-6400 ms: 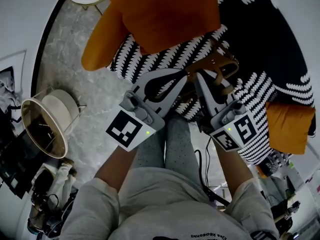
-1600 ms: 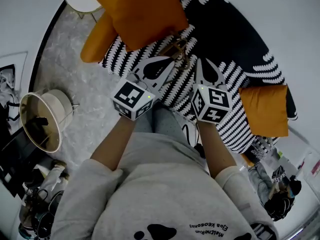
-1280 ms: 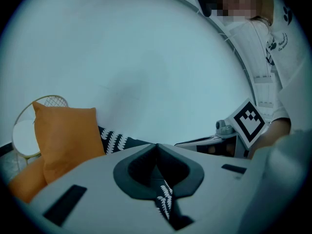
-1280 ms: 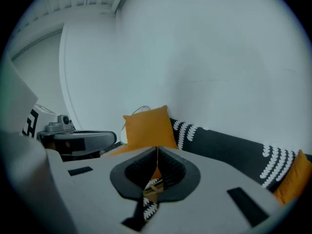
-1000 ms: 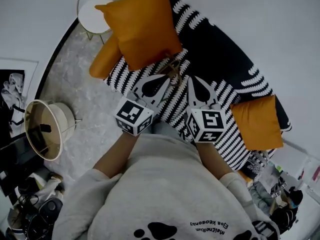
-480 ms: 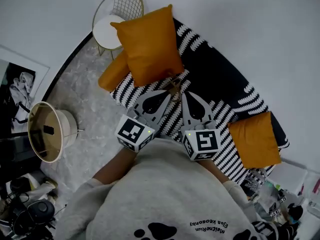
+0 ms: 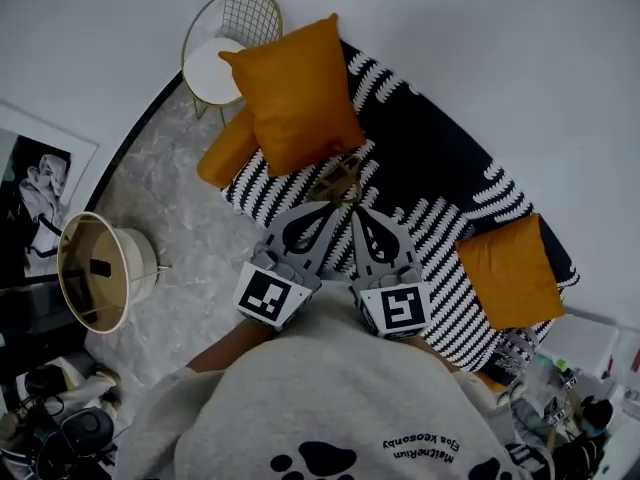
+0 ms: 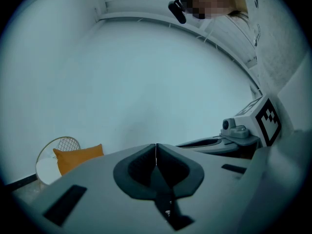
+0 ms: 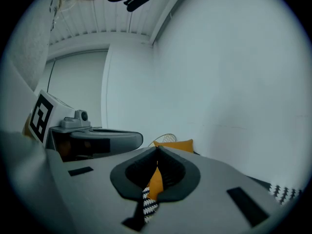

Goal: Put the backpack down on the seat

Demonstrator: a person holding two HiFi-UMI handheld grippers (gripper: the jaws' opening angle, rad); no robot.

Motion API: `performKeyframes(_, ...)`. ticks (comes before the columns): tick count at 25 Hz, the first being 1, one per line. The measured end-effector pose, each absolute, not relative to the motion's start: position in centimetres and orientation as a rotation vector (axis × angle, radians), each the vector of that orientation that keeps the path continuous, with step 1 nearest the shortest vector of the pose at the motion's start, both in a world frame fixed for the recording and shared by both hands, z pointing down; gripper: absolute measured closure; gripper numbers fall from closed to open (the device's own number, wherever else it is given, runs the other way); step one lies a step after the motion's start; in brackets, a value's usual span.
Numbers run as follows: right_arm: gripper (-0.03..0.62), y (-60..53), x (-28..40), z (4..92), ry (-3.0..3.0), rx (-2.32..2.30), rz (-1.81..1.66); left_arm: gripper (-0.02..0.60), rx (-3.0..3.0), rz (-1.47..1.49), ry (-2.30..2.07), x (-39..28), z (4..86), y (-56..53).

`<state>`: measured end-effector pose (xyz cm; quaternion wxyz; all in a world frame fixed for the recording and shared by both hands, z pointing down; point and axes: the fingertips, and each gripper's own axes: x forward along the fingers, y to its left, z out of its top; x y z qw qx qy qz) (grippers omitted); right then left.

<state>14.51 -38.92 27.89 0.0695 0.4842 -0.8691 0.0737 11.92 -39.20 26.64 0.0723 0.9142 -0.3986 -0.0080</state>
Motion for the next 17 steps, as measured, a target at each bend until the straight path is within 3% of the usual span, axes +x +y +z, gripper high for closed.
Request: performKeyframes(17,0.560,-36.8,12.9,28.5,-2.623,1.430,0.227,0.561,2.756,0.006,-1.190,10.4,28.0,-37.0)
